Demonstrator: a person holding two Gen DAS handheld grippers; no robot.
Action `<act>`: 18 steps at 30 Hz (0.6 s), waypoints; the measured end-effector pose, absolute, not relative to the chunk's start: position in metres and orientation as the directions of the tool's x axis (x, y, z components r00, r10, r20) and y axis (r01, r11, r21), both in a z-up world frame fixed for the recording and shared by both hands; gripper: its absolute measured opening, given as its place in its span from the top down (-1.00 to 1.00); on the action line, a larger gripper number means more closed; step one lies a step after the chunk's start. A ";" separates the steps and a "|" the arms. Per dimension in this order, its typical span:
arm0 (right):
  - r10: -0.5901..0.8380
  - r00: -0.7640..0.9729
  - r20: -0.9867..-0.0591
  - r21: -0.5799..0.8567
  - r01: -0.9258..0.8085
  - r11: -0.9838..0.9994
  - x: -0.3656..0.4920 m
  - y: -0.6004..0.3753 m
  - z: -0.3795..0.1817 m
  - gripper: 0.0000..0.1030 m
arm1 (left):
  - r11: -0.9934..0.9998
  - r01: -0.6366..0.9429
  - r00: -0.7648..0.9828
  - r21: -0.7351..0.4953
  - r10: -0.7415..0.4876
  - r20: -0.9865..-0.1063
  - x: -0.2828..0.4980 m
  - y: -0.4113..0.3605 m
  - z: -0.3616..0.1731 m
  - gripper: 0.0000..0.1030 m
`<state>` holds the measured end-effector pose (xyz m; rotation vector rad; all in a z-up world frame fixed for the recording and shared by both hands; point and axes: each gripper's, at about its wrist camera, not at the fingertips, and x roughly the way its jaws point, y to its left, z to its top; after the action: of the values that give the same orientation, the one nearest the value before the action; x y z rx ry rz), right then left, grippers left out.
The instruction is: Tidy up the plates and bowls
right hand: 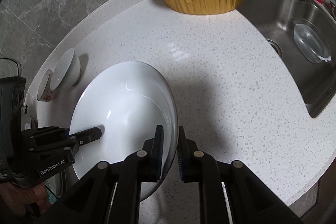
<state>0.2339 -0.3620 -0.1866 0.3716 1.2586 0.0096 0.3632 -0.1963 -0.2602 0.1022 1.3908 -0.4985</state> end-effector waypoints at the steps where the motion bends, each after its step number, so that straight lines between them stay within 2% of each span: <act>1: 0.213 0.314 -0.925 0.282 0.191 0.940 0.234 -0.361 -0.189 0.73 | 0.893 0.392 0.092 -0.220 -0.276 -0.957 0.364 -0.195 -0.262 0.77; 15: 0.213 0.310 -0.926 0.278 0.182 0.943 0.234 -0.358 -0.199 0.73 | 0.898 0.390 0.121 -0.203 -0.269 -0.955 0.367 -0.199 -0.267 0.77; 18: 0.225 0.307 -0.925 0.288 0.179 0.941 0.234 -0.355 -0.201 0.63 | 0.902 0.375 0.123 -0.214 -0.277 -0.953 0.366 -0.196 -0.268 0.71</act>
<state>0.2343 -0.3555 -0.2012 0.3692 1.2665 0.0311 0.3659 -0.1964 -0.2676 0.0857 1.3679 -0.4759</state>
